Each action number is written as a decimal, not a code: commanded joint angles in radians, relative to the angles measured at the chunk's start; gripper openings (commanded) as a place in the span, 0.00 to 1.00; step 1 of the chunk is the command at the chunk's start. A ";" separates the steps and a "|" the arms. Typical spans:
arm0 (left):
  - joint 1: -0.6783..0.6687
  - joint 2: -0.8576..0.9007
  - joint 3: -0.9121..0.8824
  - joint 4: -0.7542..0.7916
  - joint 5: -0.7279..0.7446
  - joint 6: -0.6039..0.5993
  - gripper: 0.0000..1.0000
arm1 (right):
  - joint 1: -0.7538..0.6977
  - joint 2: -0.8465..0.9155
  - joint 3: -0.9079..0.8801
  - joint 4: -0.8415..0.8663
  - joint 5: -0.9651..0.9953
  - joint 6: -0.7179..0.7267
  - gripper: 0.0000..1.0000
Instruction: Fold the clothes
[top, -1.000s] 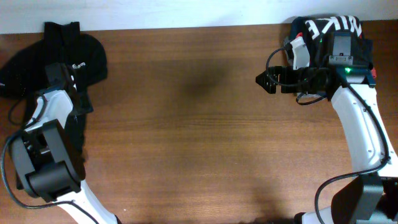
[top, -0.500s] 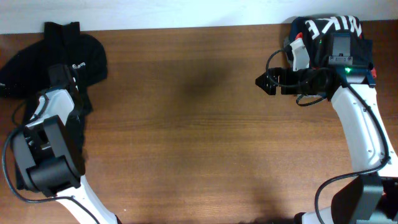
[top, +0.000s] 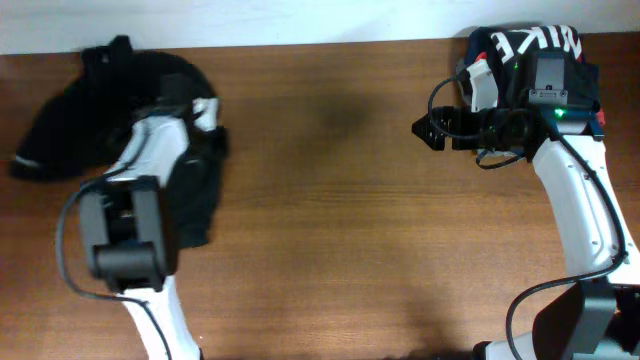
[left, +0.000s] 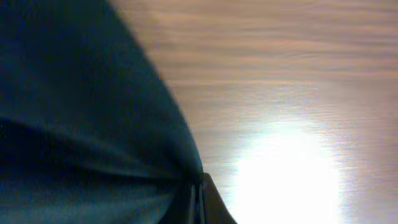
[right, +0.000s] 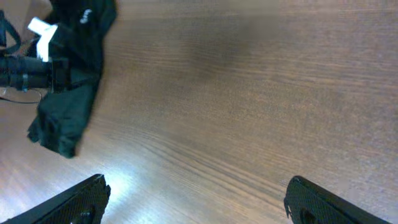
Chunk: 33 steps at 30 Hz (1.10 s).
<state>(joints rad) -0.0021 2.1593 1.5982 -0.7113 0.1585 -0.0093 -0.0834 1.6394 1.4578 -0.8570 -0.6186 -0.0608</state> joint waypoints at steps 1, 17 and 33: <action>-0.106 0.000 0.200 -0.095 0.071 0.002 0.01 | 0.003 0.002 0.022 0.012 0.006 -0.012 0.94; -0.329 0.000 1.233 -0.683 0.074 0.025 0.01 | -0.148 0.002 0.026 0.054 -0.053 0.044 0.91; -0.485 0.003 1.411 -0.734 0.119 0.114 0.01 | -0.310 0.002 0.027 0.033 -0.202 0.043 0.91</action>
<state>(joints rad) -0.5301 2.1693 2.9875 -1.3872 0.3683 0.0681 -0.3882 1.6402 1.4590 -0.8154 -0.7807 -0.0216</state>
